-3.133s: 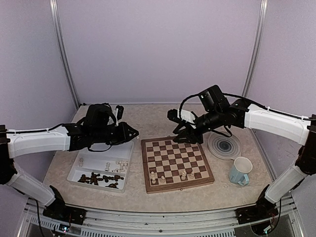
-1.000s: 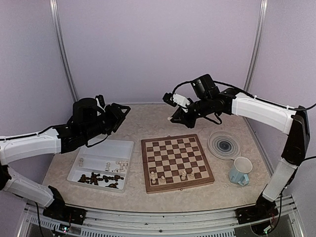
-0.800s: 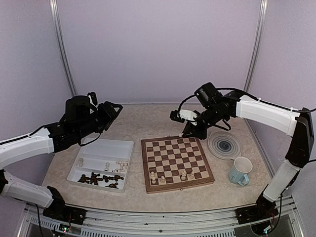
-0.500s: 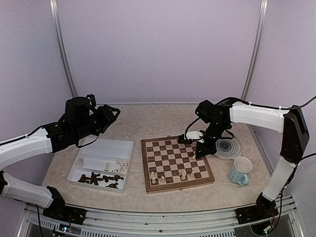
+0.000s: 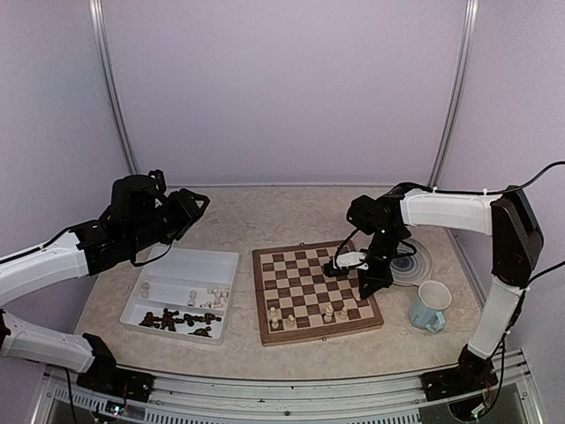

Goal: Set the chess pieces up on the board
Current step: Place the pawn at g2.

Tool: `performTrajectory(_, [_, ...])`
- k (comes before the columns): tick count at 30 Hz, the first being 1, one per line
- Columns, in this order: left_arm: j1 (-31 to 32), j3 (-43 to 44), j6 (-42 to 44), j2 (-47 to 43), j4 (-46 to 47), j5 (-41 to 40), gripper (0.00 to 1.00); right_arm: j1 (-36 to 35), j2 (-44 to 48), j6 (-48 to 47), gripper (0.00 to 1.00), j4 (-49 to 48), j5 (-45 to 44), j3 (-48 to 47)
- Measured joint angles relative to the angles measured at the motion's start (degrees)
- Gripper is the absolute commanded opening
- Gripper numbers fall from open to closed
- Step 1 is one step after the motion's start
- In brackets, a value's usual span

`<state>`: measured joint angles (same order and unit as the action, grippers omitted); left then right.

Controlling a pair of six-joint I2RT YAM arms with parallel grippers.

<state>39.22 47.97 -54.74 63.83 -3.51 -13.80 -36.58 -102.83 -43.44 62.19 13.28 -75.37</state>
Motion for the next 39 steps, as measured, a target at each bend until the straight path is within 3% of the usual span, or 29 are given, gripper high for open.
performTrajectory(13, [0.0,-0.09,0.17,0.2,-0.02,-0.02,0.55,0.0,-2.29,-0.9,0.0,1.77,-1.77,0.02])
performTrajectory(18, [0.0,-0.2,0.17,0.22,-0.02,0.0,0.55,0.0,-2.38,-0.92,0.2,1.86,-1.79,0.02])
performTrajectory(25, [0.0,-0.48,0.31,0.31,-0.02,0.0,0.55,0.0,-2.4,-0.83,0.4,1.86,-2.21,0.02])
performTrajectory(32, [-0.04,-1.18,1.77,1.16,-2.21,-0.39,0.53,0.09,-2.03,-0.85,0.41,1.86,-1.42,-0.39])
performTrajectory(39, [0.48,-1.49,2.71,7.58,-16.0,-0.94,0.47,3.91,5.18,0.04,0.41,-1.86,3.87,-0.52])
